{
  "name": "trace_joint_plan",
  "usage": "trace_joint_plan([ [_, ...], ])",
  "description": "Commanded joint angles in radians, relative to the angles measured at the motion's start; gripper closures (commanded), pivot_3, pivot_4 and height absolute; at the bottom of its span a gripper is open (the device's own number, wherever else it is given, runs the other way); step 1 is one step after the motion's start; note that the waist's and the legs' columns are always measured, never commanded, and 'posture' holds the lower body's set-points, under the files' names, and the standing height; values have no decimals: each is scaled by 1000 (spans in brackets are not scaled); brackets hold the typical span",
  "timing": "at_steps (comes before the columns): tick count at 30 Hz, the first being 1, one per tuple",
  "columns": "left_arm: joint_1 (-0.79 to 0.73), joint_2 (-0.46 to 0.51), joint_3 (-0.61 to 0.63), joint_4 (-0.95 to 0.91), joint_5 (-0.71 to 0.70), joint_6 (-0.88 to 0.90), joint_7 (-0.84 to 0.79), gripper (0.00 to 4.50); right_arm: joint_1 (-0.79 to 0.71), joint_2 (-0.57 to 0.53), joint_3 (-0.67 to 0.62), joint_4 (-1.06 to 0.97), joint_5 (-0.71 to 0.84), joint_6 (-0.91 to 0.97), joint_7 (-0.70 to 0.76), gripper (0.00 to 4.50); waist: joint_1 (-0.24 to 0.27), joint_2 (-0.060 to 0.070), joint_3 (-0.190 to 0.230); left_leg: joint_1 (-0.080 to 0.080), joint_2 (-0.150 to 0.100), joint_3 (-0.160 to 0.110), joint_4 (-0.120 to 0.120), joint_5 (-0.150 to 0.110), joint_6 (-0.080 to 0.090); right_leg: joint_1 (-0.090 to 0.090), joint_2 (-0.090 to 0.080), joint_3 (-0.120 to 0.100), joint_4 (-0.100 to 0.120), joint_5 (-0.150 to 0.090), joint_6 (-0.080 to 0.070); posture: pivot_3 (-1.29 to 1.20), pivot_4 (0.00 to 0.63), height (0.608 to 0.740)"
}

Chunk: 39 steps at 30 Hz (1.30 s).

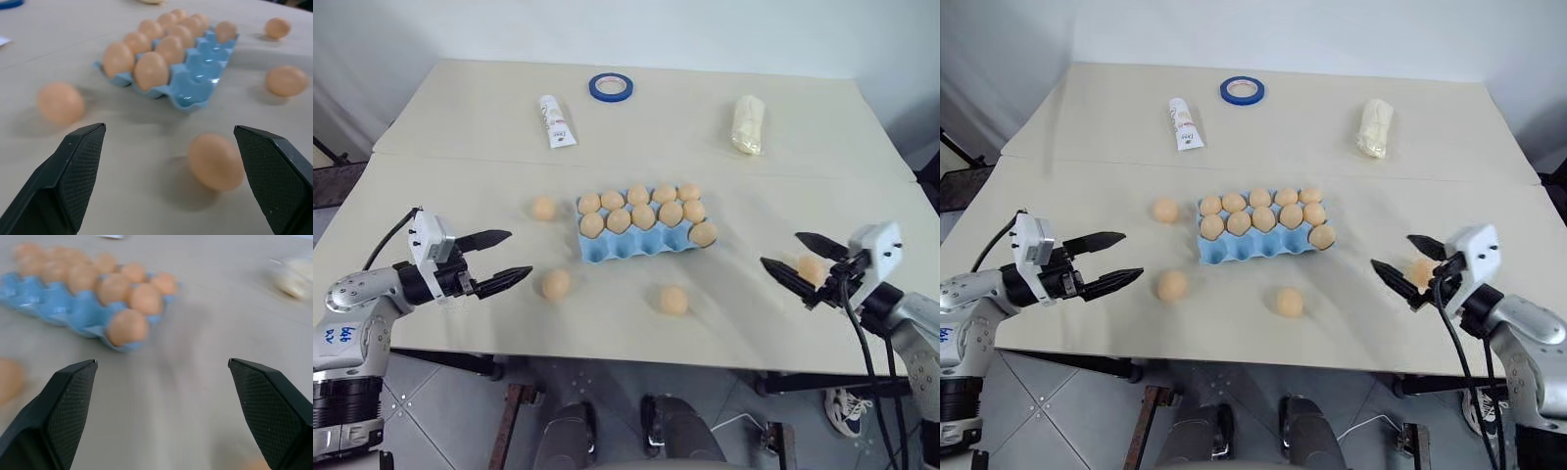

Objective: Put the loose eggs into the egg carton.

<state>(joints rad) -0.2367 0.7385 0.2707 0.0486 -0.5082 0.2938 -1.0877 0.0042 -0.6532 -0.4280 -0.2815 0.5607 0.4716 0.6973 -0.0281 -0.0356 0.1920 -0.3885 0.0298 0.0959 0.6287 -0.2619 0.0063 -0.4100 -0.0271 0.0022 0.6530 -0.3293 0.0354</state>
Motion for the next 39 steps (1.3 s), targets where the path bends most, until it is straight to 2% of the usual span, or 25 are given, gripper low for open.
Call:
trace_joint_plan([
  [1, -67, -32, -48, -19, -15, -35, -42, 19, 20, 50, -74, -47, 2, 5, -122, 0, 1, 0, 0, 0, 0, 0, 0, 0, 0, 0, 0, 0, 0, 0, 0, 0, 150, 740],
  [4, -120, -78, -108, -27, -8, -39, -55, 19, 18, 131, -79, -37, -44, -13, -259, 0, 0, 0, 0, 1, 0, 0, 1, 0, -1, 1, 0, 0, 2, 1, 0, 0, 150, 740],
  [10, -158, -137, -175, -10, 17, -89, -73, 19, 7, 237, -19, -11, -124, -48, -380, 0, -10, 1, -1, 1, 0, 2, 0, 2, 1, -1, 2, 2, 3, 1, 1, 0, 150, 740],
  [18, -122, -172, -204, -1, 37, -156, -80, 19, -39, 271, 25, 84, -172, -100, -396, 0, -10, 2, -1, 1, 0, 3, 2, 3, 1, 0, 2, 3, 4, 1, 2, 0, 150, 740],
  [27, -71, -192, -173, -6, 37, -216, -30, 19, -85, 290, 58, 181, -192, -113, -407, 0, -8, 2, -1, 1, 0, 3, 1, 3, 1, -1, 2, 3, 4, 1, 2, 0, 150, 740],
  [28, -70, -192, -170, -9, 33, -216, -25, 0, -85, 291, 58, 182, -190, -110, -411, 296, -7, 2, -1, 1, 0, 3, 1, 3, 1, -1, 2, 3, 4, 1, 2, 0, 150, 740],
  [30, -67, -193, -163, -12, 27, -220, -18, 0, -84, 293, 57, 184, -188, -112, -415, 594, -6, 2, -1, 1, 0, 3, 2, 3, 1, -1, 1, 3, 4, 1, 2, 0, 150, 740],
  [36, -68, -206, -129, -18, -11, -192, 11, 0, -67, 292, 61, 159, -187, -113, -413, 2592, -7, 2, -1, 1, 0, 3, 1, 3, 1, 0, 2, 3, 4, 1, 2, 0, 150, 740],
  [37, -68, -203, -126, -13, -9, -195, 8, 0, -63, 289, 61, 146, -185, -111, -411, 2784, -6, 2, -1, 1, 0, 3, 2, 3, 1, 0, 2, 3, 4, 1, 2, 0, 150, 740],
  [39, -69, -198, -122, -5, -7, -201, 3, 0, -56, 281, 62, 113, -179, -99, -405, 2873, -6, 2, -1, 1, 0, 3, 1, 3, 1, -1, 2, 3, 4, 1, 2, 0, 150, 740],
])
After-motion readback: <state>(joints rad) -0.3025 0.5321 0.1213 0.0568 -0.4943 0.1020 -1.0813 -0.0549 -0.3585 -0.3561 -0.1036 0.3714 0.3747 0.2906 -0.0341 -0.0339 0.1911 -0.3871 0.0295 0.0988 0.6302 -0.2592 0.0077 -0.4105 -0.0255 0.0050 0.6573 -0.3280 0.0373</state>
